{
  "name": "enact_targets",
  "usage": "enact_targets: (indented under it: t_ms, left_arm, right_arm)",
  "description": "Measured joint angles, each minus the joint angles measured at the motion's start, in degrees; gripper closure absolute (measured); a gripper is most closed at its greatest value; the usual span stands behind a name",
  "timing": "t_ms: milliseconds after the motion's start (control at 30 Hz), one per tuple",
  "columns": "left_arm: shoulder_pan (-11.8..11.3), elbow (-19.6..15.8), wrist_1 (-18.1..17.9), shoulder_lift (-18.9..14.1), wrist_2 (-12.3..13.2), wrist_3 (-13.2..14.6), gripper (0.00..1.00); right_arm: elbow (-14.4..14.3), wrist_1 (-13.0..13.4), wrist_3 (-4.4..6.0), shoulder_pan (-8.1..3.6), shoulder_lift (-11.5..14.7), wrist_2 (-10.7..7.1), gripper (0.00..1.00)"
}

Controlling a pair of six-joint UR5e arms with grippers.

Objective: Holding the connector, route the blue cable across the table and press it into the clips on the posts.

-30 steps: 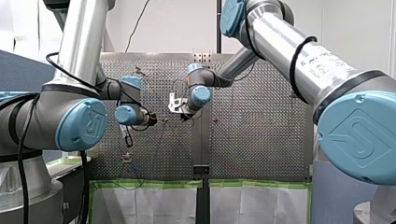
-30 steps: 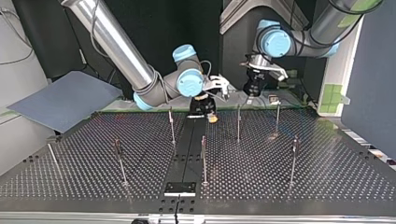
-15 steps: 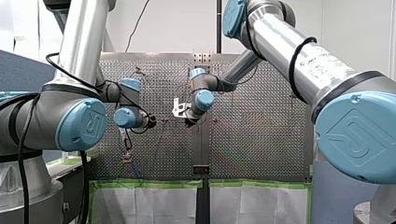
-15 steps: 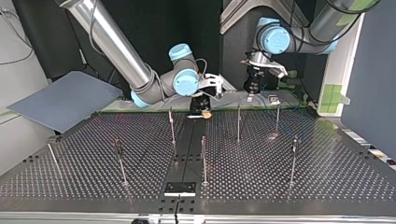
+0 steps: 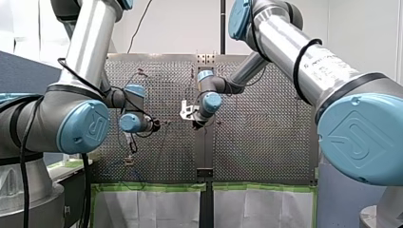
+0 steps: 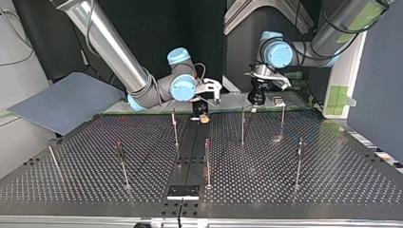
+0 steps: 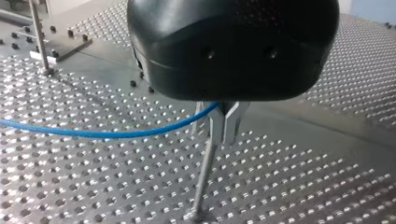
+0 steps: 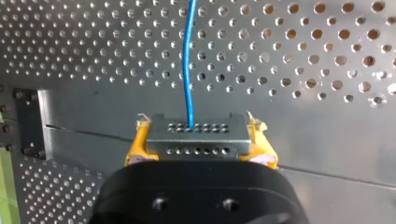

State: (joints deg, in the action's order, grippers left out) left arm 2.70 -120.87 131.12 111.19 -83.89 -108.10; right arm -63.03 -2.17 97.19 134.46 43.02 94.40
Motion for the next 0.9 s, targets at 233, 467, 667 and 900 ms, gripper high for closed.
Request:
enact_targets:
  t_ms: [233, 467, 667, 900]
  left_arm:
    - [-0.52, 3.43, 1.68, 1.84, 0.47, -0.05, 1.0]
    - [-0.8, 7.36, 3.44, 5.65, 1.24, 0.21, 1.0]
    - [-1.68, 10.19, 5.02, 7.93, 1.11, -0.4, 1.0]
    - [-2.69, 13.74, 6.56, 8.26, 0.37, -0.62, 0.62]
  right_arm:
    - [0.04, 0.13, -0.05, -0.8, 0.01, 0.06, 1.0]
    - [0.05, 0.09, -0.48, -1.83, 0.01, -0.3, 1.0]
    - [0.06, 0.13, -0.91, -2.44, 0.01, -0.35, 1.0]
    - [0.13, 0.16, -1.55, -2.58, 0.01, -0.35, 1.0]
